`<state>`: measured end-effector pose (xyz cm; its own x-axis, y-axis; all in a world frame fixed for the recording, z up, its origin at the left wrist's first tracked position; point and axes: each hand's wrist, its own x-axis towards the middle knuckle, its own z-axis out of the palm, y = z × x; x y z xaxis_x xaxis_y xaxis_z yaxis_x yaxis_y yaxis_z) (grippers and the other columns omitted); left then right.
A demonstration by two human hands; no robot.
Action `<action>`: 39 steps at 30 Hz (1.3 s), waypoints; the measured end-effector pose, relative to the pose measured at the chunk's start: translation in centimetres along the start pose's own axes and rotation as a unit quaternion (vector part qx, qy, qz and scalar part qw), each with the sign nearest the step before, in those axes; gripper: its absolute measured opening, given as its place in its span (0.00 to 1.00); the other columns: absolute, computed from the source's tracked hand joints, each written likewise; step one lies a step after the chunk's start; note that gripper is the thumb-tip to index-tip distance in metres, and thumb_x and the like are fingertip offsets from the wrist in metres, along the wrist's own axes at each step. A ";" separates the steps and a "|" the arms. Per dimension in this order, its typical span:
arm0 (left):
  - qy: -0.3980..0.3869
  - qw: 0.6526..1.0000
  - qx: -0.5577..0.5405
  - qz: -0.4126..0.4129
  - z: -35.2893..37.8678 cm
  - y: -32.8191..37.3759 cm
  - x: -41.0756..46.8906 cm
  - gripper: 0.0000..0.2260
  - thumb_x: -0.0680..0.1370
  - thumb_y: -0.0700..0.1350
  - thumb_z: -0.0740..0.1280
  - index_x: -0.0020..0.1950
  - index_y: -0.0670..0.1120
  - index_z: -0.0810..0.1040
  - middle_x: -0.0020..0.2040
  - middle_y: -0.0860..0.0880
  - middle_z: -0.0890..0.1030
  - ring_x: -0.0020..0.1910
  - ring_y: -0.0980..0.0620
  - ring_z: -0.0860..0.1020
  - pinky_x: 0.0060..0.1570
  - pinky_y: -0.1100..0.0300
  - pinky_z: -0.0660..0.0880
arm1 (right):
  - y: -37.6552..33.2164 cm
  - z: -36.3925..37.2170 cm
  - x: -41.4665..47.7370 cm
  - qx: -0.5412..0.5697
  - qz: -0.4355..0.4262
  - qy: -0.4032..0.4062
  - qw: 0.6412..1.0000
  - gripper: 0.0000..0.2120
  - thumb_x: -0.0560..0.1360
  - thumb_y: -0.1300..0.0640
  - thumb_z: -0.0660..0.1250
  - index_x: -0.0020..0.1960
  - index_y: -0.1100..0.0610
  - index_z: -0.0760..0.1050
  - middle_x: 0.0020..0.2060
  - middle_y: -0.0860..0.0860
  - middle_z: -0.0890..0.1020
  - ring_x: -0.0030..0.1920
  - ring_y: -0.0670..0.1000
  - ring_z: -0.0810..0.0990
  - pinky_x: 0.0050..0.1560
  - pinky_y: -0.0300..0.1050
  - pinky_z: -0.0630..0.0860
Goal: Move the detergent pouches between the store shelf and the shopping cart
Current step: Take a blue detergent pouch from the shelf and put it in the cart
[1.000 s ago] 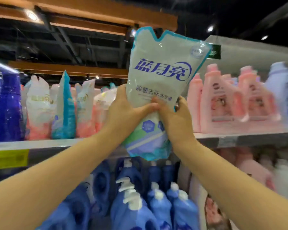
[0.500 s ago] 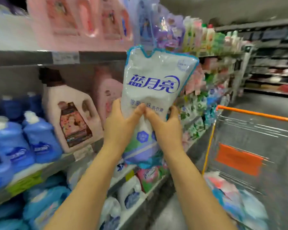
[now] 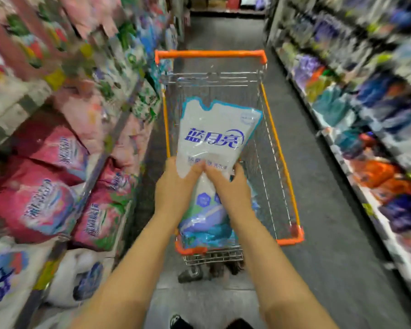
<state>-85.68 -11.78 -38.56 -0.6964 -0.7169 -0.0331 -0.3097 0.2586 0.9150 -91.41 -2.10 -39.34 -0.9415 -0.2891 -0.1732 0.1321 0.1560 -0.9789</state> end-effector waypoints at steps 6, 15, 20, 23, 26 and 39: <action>-0.126 0.990 0.036 -0.045 8.9 -3.5 4.2 0.21 0.76 0.57 0.64 0.66 0.50 0.69 0.56 0.52 0.77 0.54 0.52 0.75 0.46 0.62 0.66 | 6.4 -3.4 6.0 0.045 0.108 0.060 0.991 0.20 0.70 0.53 0.73 0.61 0.49 0.73 0.49 0.46 0.82 0.48 0.47 0.81 0.55 0.46 0.77; -0.171 0.965 0.083 -0.181 19.0 -12.6 10.2 0.22 0.75 0.59 0.65 0.66 0.51 0.69 0.58 0.49 0.79 0.56 0.47 0.77 0.49 0.60 0.68 | 18.0 -4.3 16.4 0.055 0.251 0.009 0.966 0.18 0.71 0.54 0.72 0.58 0.49 0.72 0.48 0.45 0.82 0.46 0.45 0.80 0.48 0.37 0.77; -0.117 0.948 0.095 -0.281 21.4 -17.7 12.5 0.19 0.78 0.54 0.62 0.67 0.49 0.69 0.62 0.46 0.77 0.59 0.45 0.75 0.49 0.62 0.65 | 23.1 -2.0 20.3 0.006 0.293 -0.078 0.953 0.16 0.72 0.54 0.71 0.59 0.47 0.74 0.50 0.47 0.82 0.52 0.50 0.80 0.54 0.42 0.75; -0.087 0.937 0.113 -0.320 21.6 -20.4 13.6 0.19 0.79 0.53 0.60 0.70 0.51 0.67 0.62 0.45 0.77 0.59 0.44 0.75 0.48 0.61 0.65 | 25.2 -0.3 21.8 -0.029 0.321 -0.120 0.939 0.10 0.73 0.53 0.69 0.53 0.45 0.75 0.52 0.48 0.81 0.53 0.51 0.80 0.57 0.43 0.76; -0.071 0.929 0.138 -0.335 21.9 -22.4 13.9 0.19 0.80 0.50 0.60 0.71 0.51 0.66 0.63 0.44 0.76 0.61 0.43 0.75 0.51 0.59 0.67 | 27.2 1.1 22.7 -0.124 0.339 -0.154 0.920 0.19 0.73 0.48 0.67 0.63 0.49 0.72 0.59 0.53 0.79 0.60 0.56 0.77 0.63 0.52 0.71; -0.063 0.928 0.171 -0.326 21.4 -21.5 13.0 0.19 0.77 0.45 0.63 0.67 0.42 0.69 0.61 0.40 0.75 0.60 0.41 0.74 0.55 0.53 0.70 | 26.0 1.2 21.6 -0.207 0.291 -0.085 0.930 0.20 0.69 0.54 0.65 0.59 0.58 0.73 0.54 0.58 0.81 0.56 0.60 0.77 0.57 0.51 0.74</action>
<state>-101.89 -12.79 -67.22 -0.3518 -0.7179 -0.6007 -0.8641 0.0023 0.5033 -107.99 -5.42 -68.63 -0.6801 -0.1813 -0.7103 0.4411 0.6727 -0.5940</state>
